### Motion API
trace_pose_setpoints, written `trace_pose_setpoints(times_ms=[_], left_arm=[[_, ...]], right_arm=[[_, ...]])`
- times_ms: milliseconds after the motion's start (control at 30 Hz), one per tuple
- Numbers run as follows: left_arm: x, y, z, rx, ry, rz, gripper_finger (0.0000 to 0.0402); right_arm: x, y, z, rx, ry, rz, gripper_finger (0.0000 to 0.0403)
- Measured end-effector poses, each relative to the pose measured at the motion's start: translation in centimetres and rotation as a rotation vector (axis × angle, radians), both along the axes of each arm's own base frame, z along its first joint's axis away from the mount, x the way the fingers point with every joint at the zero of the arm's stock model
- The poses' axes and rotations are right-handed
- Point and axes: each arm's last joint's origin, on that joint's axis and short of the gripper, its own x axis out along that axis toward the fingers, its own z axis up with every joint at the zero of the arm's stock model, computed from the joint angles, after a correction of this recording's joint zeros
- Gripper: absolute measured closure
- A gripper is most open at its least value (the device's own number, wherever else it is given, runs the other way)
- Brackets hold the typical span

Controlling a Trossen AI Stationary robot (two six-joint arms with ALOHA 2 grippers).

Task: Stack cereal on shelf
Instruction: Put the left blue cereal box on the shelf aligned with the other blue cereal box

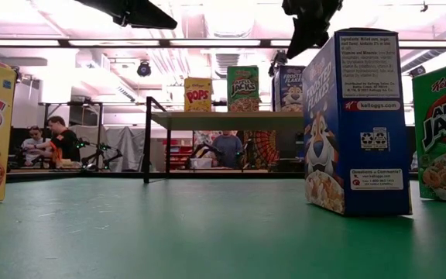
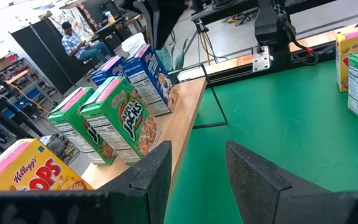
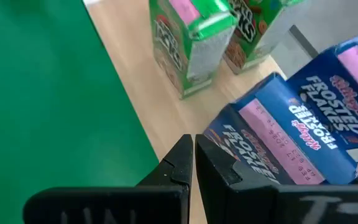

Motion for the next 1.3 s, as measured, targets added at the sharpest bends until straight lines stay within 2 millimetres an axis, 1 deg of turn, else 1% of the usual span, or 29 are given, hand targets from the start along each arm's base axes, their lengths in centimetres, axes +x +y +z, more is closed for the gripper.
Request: trace_pose_setpoints(times_ms=[167,333,633,800,1067,1300], left_arm=[[0.0,0.0,0.0,0.000,0.000,0.000,0.0268],[0.0,0.0,0.0,0.000,0.000,-0.001,0.0268],[0.0,0.0,0.0,0.000,0.000,0.000,0.0268],[0.0,0.0,0.0,0.000,0.000,0.000,0.0268],[0.0,0.0,0.0,0.000,0.000,0.000,0.0268],[0.0,0.0,0.0,0.000,0.001,0.000,0.0268]], right_arm=[[1.0,-0.6,-1.5,-0.010,0.058,0.003,0.0394],[1.8,-1.3,-2.5,-0.083,0.130,-0.058,0.0394],[2.7,-2.0,-3.5,-0.146,0.187,-0.084,0.0394],[2.6,-1.9,-3.5,-0.147,0.199,-0.069,0.0394],[1.3,-1.3,-3.4,-0.108,0.273,-0.084,0.0394],[1.1,-1.6,-3.2,-0.197,0.314,-0.133,0.0394]])
